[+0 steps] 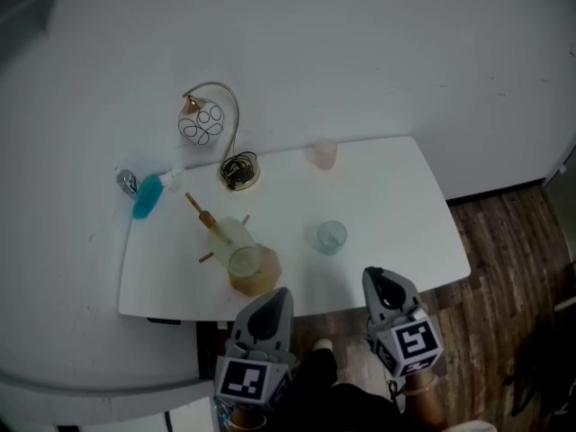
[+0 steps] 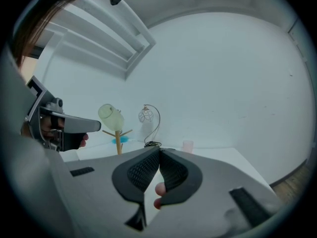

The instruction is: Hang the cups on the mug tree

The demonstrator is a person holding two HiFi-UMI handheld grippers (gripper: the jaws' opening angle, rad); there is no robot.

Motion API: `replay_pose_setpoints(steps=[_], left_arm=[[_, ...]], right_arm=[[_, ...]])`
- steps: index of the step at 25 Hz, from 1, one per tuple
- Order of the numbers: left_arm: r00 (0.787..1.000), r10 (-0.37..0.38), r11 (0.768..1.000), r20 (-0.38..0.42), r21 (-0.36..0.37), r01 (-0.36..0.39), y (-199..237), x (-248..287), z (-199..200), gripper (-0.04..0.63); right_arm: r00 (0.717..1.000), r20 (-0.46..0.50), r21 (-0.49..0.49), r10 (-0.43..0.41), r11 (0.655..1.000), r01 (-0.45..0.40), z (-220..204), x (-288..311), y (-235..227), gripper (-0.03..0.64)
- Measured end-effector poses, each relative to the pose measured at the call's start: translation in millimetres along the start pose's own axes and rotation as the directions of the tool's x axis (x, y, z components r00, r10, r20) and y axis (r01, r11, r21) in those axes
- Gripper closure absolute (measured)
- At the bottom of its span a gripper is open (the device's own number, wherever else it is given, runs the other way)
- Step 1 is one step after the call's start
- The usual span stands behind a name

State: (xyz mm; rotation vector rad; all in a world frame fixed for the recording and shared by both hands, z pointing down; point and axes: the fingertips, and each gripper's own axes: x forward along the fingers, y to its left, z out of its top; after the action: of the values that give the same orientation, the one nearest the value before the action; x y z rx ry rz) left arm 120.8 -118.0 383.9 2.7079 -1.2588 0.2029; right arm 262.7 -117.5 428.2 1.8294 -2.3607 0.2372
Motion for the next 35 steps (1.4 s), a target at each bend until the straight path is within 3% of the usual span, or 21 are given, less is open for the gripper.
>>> replay_pose_setpoints(steps=[3, 11, 12, 29, 35], left_arm=[[1.000, -0.013, 1.000, -0.008, 0.003, 0.013, 0, 11, -1, 0.595], [0.998, -0.058, 0.998, -0.018, 0.004, 0.058, -3, 33, -2, 0.595], [0.998, -0.062, 0.998, -0.021, 0.003, 0.062, -4, 35, -3, 0.595], [0.995, -0.094, 0.996, -0.045, 0.000, 0.094, -1, 54, -9, 0.595], [0.993, -0.109, 0.994, -0.050, 0.003, 0.109, 1, 62, -12, 0.595]], right_arm=[[1.000, -0.018, 0.006, 0.006, 1.000, -0.005, -4, 10, -5, 0.578], [0.998, -0.055, 0.014, 0.008, 1.000, -0.007, -19, 32, -14, 0.553], [0.998, -0.059, 0.018, 0.010, 1.000, -0.009, -21, 35, -15, 0.523], [0.991, -0.131, 0.020, 0.017, 1.000, -0.014, -56, 77, -23, 0.390], [0.987, -0.158, 0.020, 0.020, 1.000, -0.017, -70, 90, -25, 0.374]])
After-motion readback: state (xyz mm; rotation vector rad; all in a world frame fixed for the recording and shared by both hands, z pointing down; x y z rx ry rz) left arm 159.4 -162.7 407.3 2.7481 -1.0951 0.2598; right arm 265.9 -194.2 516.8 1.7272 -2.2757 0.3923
